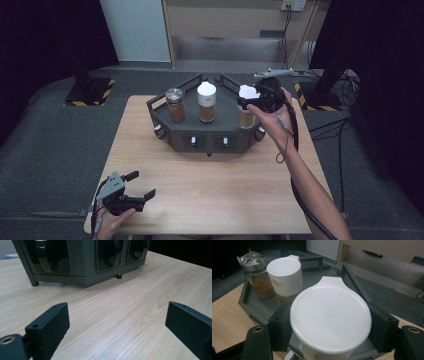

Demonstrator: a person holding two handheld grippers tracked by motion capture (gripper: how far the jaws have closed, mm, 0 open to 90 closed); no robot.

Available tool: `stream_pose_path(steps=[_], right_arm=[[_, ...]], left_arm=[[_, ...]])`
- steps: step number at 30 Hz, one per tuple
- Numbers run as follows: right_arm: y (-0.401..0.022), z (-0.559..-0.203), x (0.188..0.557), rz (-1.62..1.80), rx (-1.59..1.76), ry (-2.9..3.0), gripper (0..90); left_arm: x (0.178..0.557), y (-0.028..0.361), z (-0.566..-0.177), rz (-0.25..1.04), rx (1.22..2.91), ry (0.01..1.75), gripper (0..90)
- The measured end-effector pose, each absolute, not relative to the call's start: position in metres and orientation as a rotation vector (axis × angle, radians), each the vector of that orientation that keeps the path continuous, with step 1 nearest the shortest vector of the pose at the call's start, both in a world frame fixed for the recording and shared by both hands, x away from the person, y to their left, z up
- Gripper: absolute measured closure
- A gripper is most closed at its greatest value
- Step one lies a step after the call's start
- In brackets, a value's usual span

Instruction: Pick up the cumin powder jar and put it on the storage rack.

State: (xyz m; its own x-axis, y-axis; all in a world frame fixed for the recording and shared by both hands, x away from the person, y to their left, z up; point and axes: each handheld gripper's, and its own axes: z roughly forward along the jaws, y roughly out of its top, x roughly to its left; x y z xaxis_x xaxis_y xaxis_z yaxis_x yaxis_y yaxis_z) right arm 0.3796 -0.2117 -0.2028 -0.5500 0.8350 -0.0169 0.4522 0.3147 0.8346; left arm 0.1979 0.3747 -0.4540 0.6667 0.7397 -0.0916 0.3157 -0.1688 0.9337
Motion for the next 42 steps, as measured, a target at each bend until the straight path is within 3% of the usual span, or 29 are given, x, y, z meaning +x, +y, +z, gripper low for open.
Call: stream_pose_path(steps=[19, 42], right_arm=[[-0.183, -0.222, 0.419, 1.1, 1.208, 2.08, 31.0], [-0.168, -0.24, 0.439, 1.08, 1.255, 2.078, 31.0]], left_arm=[[0.198, 0.376, -0.455, 0.469, 1.753, 0.851, 4.4], [0.198, 0.375, -0.455, 0.468, 1.754, 0.846, 4.4]])
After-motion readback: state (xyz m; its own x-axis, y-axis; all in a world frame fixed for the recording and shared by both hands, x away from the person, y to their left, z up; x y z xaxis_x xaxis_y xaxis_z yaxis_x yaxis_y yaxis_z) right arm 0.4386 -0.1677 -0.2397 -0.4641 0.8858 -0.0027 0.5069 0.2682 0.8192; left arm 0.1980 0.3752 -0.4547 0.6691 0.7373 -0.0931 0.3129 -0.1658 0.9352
